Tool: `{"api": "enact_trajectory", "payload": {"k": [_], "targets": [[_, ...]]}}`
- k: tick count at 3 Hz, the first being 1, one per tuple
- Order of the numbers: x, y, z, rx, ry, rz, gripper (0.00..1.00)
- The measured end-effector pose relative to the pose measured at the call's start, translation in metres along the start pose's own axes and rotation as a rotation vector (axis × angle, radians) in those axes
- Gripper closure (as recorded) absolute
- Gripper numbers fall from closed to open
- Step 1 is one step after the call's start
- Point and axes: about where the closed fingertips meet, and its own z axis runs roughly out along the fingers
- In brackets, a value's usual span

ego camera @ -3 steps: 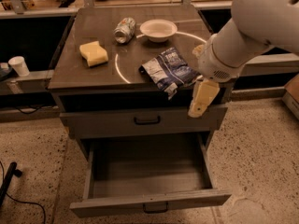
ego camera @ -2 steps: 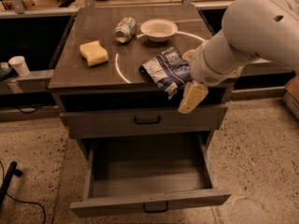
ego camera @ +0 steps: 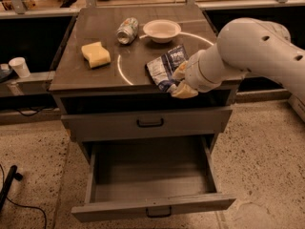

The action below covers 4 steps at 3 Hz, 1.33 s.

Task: Place blue chip bag into middle drawer

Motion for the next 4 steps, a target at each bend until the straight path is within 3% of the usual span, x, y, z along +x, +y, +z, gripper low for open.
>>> {"api": "enact_trajectory", "payload": {"k": [1, 2, 3, 4], "targets": [[0.003, -0.005, -0.002, -0.019, -0.104, 0.069, 0.85], [-0.004, -0.004, -0.06, -0.043, -0.241, 0.165, 1.0], [0.001, 0.017, -0.112, -0.129, -0.325, 0.271, 1.0], [-0.006, 0.055, -0.131, -0.289, -0.385, 0.329, 1.0]]}}
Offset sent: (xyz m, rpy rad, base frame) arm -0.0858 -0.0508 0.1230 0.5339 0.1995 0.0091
